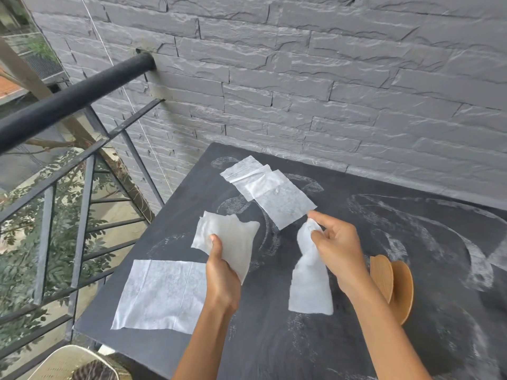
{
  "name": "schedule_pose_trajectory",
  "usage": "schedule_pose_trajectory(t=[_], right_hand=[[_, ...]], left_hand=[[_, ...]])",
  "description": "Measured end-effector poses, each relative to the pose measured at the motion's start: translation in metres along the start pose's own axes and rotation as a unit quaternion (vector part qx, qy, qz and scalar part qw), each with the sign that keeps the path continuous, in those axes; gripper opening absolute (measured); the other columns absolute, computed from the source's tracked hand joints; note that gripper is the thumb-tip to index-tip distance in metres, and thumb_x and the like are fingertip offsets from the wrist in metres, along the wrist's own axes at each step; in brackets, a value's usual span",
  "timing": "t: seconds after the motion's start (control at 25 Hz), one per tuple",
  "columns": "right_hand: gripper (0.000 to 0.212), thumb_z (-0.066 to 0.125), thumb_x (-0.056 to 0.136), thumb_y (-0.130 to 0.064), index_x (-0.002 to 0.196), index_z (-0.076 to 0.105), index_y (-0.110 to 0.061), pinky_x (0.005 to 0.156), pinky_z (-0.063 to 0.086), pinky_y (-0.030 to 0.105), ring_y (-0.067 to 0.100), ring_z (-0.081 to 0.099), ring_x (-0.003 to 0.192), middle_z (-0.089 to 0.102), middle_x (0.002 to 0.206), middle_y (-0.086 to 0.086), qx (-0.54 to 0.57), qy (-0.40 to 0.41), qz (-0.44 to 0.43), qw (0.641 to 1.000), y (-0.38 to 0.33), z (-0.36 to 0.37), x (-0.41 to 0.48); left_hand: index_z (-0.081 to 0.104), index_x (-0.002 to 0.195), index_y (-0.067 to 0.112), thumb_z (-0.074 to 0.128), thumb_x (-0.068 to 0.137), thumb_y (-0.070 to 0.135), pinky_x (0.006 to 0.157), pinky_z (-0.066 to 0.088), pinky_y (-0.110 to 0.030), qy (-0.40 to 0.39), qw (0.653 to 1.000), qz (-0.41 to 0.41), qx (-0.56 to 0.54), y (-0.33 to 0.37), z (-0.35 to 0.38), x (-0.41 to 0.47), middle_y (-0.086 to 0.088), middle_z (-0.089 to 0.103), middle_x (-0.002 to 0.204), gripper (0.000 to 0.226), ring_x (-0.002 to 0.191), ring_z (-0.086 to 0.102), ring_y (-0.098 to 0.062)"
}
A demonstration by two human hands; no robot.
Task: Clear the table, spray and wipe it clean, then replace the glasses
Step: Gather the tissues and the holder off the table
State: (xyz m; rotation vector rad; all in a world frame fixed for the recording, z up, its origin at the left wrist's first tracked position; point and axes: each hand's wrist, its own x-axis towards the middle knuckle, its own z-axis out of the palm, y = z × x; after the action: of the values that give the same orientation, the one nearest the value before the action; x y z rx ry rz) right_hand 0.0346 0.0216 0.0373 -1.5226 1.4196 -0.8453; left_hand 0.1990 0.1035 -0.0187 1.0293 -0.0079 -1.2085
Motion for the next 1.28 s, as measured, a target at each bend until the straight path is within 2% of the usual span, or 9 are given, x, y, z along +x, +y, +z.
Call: schedule_pose_trajectory(t=[0.12, 0.24, 0.32, 0.4, 0.52, 0.76, 1.0, 1.12, 1.28], right_hand=[[0.045, 0.052, 0.082, 0.002, 0.122, 0.064, -0.016, 0.054, 0.038, 0.005, -0.006, 0.046, 0.05, 0.064, 0.083, 0.0, -0.002, -0.003, -0.007, 1.0, -0.02, 0.016, 0.007], [0.042, 0.054, 0.084, -0.004, 0.126, 0.06, -0.013, 0.08, 0.039, 0.011, 0.009, 0.063, 0.096, 0.065, 0.121, 0.002, -0.029, -0.008, -0.037, 0.999, -0.04, 0.045, 0.004], [0.042, 0.056, 0.088, -0.009, 0.13, 0.054, -0.01, 0.088, 0.039, 0.013, 0.019, 0.061, 0.107, 0.063, 0.125, 0.008, -0.043, -0.069, -0.063, 0.995, -0.048, 0.07, -0.004], [0.046, 0.054, 0.093, -0.018, 0.137, 0.045, -0.009, 0.1, 0.042, 0.03, 0.028, 0.058, 0.113, 0.06, 0.127, 0.016, -0.049, -0.155, -0.058, 0.985, -0.051, 0.092, -0.012], [0.044, 0.044, 0.098, -0.022, 0.139, 0.04, -0.007, 0.099, 0.045, 0.048, 0.031, 0.052, 0.121, 0.053, 0.132, 0.017, -0.025, -0.197, -0.039, 0.979, -0.048, 0.104, -0.013], [0.025, 0.041, 0.096, -0.008, 0.109, 0.062, -0.012, 0.073, 0.059, 0.034, 0.013, 0.065, 0.087, 0.061, 0.104, 0.001, 0.118, -0.133, -0.015, 0.984, -0.018, 0.089, 0.0], [0.02, 0.049, 0.09, -0.005, 0.102, 0.065, -0.006, 0.086, 0.05, 0.035, 0.026, 0.062, 0.099, 0.067, 0.106, 0.011, -0.164, -0.034, -0.029, 0.985, 0.064, 0.06, 0.08], [0.027, 0.045, 0.092, -0.005, 0.115, 0.061, -0.004, 0.088, 0.048, 0.039, 0.03, 0.054, 0.112, 0.061, 0.116, 0.013, -0.363, -0.117, -0.098, 0.919, 0.101, 0.056, 0.125], [0.028, 0.044, 0.089, 0.001, 0.113, 0.058, -0.004, 0.089, 0.043, 0.038, 0.029, 0.049, 0.112, 0.057, 0.115, 0.012, -0.509, -0.163, -0.169, 0.828, 0.129, 0.061, 0.169]], left_hand=[[0.067, 0.116, 0.016, 0.029, 0.097, 0.055, 0.112, 0.033, -0.041, -0.042, 0.998, -0.034, 0.018, -0.013, 0.003, -0.008, -0.007, 0.066, 0.124, 0.058, 0.122, 0.057, -0.021], [0.066, 0.116, 0.012, 0.026, 0.098, 0.053, 0.091, 0.05, -0.039, -0.087, 0.994, -0.066, 0.007, -0.02, 0.007, -0.018, -0.012, 0.07, 0.116, 0.06, 0.108, 0.067, -0.023], [0.065, 0.116, 0.008, 0.026, 0.099, 0.049, 0.078, 0.057, -0.035, -0.095, 0.992, -0.079, 0.009, -0.022, 0.009, -0.021, -0.015, 0.072, 0.11, 0.059, 0.1, 0.07, -0.023], [0.067, 0.114, 0.011, 0.03, 0.099, 0.048, 0.07, 0.059, -0.031, -0.095, 0.993, -0.074, 0.0, -0.023, 0.01, -0.023, -0.012, 0.073, 0.105, 0.054, 0.092, 0.072, -0.02], [0.065, 0.119, 0.018, 0.04, 0.08, 0.067, 0.072, 0.059, -0.032, -0.115, 0.99, -0.054, -0.068, -0.018, 0.007, -0.026, -0.008, 0.071, 0.114, 0.068, 0.101, 0.07, -0.02], [0.072, 0.106, 0.012, 0.043, 0.095, 0.038, 0.07, 0.059, -0.032, -0.099, 0.991, -0.079, -0.03, -0.017, -0.001, -0.021, -0.013, 0.073, 0.107, 0.04, 0.094, 0.072, -0.022], [0.068, 0.105, 0.012, 0.042, 0.098, 0.036, 0.083, 0.05, -0.039, -0.036, 0.997, -0.066, -0.005, 0.0, -0.009, -0.002, -0.007, 0.076, 0.099, 0.036, 0.086, 0.073, -0.019], [0.067, 0.109, 0.014, 0.044, 0.097, 0.035, 0.09, 0.049, -0.04, -0.021, 0.997, -0.068, -0.016, 0.007, -0.013, 0.01, -0.007, 0.074, 0.104, 0.034, 0.091, 0.071, -0.021], [0.073, 0.1, 0.015, 0.045, 0.096, 0.033, 0.081, 0.051, -0.038, 0.001, 0.998, -0.062, -0.027, 0.01, -0.02, 0.025, -0.008, 0.075, 0.102, 0.033, 0.086, 0.074, -0.02]])
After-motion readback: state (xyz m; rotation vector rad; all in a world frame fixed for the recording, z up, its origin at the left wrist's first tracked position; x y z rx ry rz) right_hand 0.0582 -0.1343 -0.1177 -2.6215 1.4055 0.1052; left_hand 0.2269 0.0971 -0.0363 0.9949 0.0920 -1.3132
